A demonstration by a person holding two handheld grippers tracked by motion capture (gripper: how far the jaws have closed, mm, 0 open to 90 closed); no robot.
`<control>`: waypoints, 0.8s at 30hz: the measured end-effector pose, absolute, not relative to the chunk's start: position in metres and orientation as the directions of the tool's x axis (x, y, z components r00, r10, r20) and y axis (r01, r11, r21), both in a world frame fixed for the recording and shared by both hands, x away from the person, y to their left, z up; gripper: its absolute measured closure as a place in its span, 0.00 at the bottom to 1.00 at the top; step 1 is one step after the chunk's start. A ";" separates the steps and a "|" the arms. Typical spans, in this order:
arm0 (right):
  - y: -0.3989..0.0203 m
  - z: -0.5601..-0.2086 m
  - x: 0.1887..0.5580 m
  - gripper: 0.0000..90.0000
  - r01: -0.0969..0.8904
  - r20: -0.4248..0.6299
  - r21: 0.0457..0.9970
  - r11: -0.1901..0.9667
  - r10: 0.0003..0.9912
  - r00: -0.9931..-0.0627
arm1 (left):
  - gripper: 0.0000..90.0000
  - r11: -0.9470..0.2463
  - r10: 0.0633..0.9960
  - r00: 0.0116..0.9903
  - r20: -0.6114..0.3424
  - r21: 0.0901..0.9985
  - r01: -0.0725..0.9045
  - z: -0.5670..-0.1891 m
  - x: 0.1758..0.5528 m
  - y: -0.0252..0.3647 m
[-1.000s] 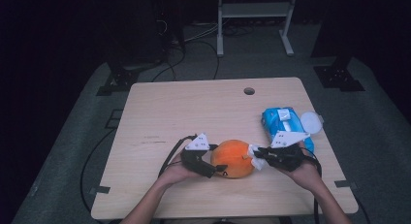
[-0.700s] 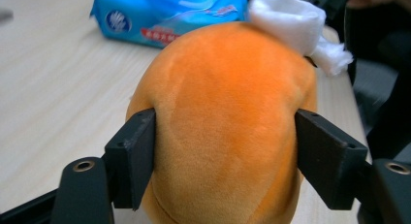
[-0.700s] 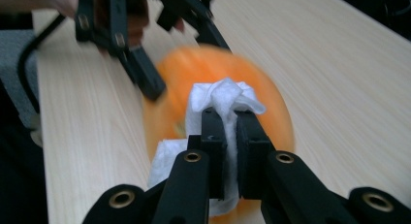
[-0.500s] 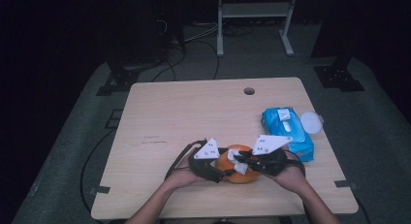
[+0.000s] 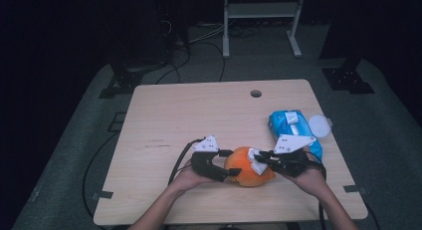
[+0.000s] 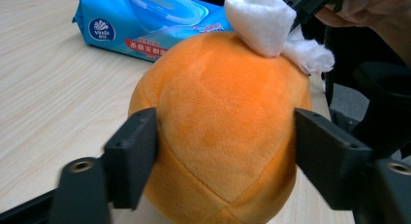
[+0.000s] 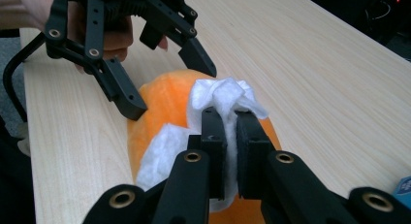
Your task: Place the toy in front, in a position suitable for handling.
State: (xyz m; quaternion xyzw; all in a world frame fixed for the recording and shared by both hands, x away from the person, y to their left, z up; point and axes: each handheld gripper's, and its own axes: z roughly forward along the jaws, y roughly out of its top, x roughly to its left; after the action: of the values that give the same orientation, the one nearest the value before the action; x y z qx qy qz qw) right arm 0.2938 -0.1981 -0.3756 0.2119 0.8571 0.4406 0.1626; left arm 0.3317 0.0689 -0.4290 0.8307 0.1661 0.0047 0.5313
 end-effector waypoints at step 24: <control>-0.223 -0.383 0.296 0.93 0.256 -0.094 0.801 0.541 0.536 -0.839 | 0.35 -0.501 0.239 0.971 -0.006 0.856 0.129 -0.434 0.325 0.069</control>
State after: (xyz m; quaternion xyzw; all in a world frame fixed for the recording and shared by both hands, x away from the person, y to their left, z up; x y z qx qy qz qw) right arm 0.2961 -0.2228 -0.3830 0.2300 0.8618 0.4204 0.1666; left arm 0.3248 0.0686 -0.4343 0.8646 0.1063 0.0566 0.4878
